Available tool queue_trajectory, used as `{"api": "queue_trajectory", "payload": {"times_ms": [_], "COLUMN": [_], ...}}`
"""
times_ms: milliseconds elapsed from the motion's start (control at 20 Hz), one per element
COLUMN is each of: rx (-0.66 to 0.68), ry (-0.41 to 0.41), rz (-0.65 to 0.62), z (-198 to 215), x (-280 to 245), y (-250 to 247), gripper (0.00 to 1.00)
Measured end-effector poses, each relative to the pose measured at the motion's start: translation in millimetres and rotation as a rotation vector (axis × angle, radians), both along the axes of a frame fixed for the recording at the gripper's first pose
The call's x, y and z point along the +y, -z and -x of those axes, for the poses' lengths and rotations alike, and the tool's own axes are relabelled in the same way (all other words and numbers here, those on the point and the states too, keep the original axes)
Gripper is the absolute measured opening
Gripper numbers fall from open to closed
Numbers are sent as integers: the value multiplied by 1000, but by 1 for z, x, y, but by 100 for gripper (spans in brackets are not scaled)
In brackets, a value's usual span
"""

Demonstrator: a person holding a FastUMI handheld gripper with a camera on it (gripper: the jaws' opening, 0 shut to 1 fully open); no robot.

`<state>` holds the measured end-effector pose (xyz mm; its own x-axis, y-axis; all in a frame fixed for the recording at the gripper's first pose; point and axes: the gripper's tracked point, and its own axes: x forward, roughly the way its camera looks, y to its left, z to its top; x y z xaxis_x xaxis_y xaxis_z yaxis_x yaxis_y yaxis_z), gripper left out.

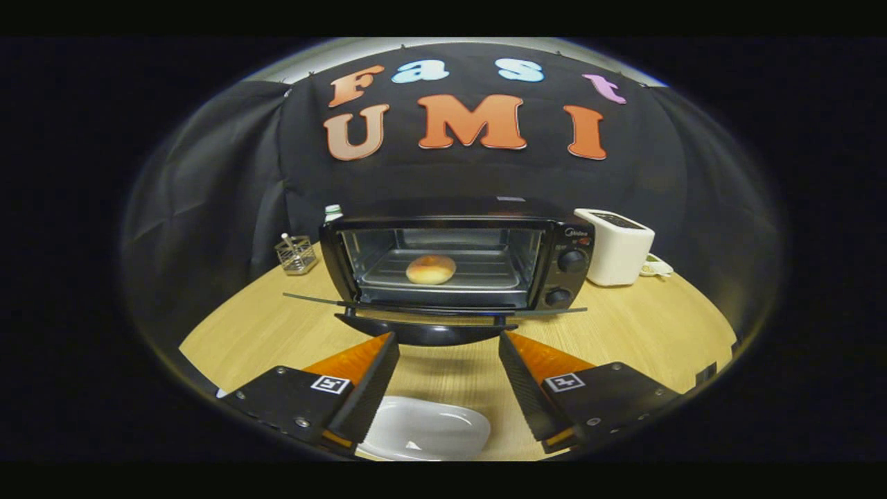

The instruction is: Open the toaster oven, put the food inside, and close the toaster oven door.

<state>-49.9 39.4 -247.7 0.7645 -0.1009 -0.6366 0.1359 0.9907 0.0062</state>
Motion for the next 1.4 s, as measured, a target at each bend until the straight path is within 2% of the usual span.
{"api": "queue_trajectory", "payload": {"times_ms": [250,400,650,900,1400], "rx": [-66,-56,-87,-126,-374], "ry": [21,24,25,-12,-86], "rz": [-39,-53,-8,28,30], "z": [-61,-86,-108,-97,-43], "x": [-11,-10,-14,-14,-26], "y": [-8,-5,-8,-21,-117], "gripper": [88,88,90,91,91]}}
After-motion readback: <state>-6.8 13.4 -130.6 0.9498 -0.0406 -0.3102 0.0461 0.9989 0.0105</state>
